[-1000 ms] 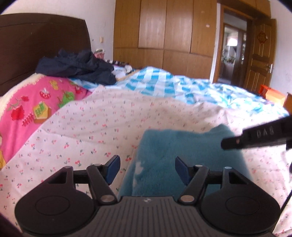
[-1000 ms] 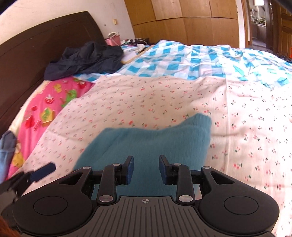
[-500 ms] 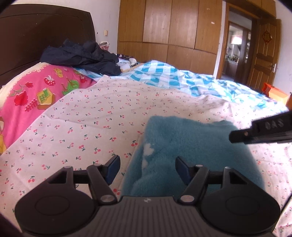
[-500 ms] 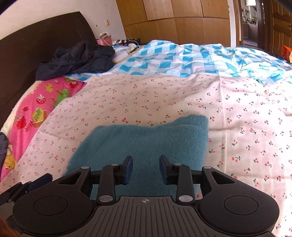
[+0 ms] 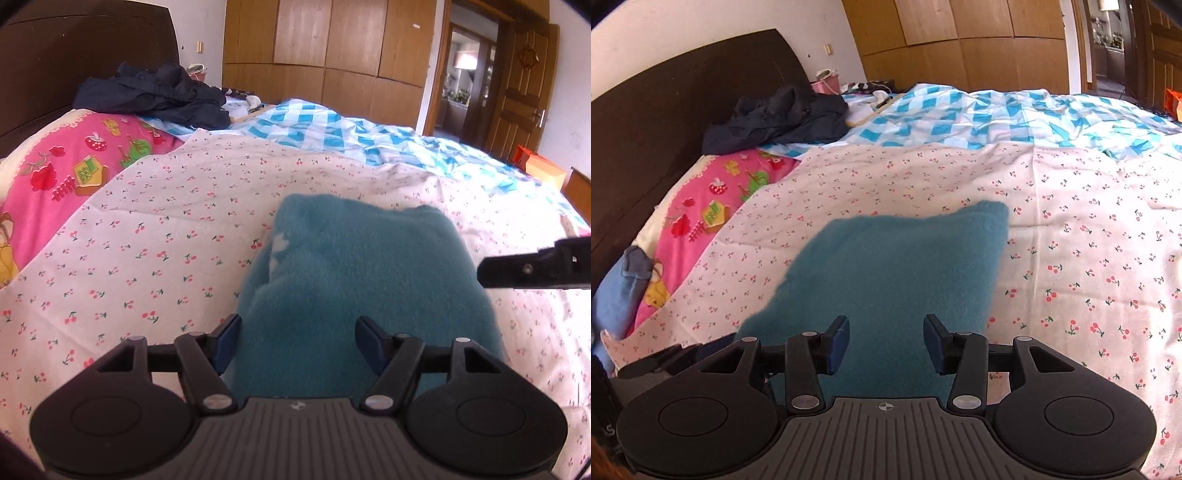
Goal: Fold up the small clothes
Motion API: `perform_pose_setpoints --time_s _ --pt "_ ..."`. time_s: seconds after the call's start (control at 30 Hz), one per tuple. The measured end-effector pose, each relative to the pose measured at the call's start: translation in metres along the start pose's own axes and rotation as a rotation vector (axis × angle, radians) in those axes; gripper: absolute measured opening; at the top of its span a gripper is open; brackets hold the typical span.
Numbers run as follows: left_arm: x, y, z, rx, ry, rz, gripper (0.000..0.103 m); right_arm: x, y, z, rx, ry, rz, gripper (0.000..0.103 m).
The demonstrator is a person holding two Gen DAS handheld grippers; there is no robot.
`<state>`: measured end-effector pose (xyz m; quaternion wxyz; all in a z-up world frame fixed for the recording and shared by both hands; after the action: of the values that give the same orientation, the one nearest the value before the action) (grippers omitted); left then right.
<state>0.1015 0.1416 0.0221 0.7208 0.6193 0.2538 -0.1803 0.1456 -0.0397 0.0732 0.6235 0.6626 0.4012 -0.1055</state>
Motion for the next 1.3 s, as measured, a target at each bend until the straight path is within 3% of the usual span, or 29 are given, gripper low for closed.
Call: perform_pose_setpoints --time_s 0.1,0.17,0.43,0.73,1.03,1.3 --pt "0.007 -0.006 0.002 0.010 0.005 -0.070 0.072 0.016 -0.018 -0.003 -0.021 -0.032 -0.132 0.047" --pt "0.002 -0.006 0.001 0.008 0.001 -0.067 0.072 0.018 -0.026 -0.003 0.009 -0.037 -0.165 0.047" --pt "-0.030 -0.015 -0.004 0.025 -0.030 -0.029 0.072 -0.025 -0.036 -0.016 0.032 0.043 -0.076 0.047" --pt "-0.050 -0.028 0.004 0.058 -0.056 -0.039 0.076 -0.048 -0.060 -0.012 0.059 0.028 -0.046 0.052" --pt "-0.049 -0.040 0.026 0.164 -0.009 -0.062 0.082 -0.046 -0.076 -0.008 0.049 -0.006 -0.043 0.057" --pt "-0.049 -0.042 0.029 0.193 0.037 -0.060 0.084 -0.040 -0.091 -0.001 0.078 0.003 -0.079 0.058"
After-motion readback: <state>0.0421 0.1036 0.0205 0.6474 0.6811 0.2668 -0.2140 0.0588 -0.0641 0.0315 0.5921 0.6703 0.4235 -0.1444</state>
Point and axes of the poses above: each gripper's, at about its wrist camera, not at the fingertips, and x roughly the way its jaws point, z to its right, y to its top, the point moved 1 cm from there along x, roughly the way its jaws point, and after that the axes turned 4 degrees about z, right-handed, at the moved point
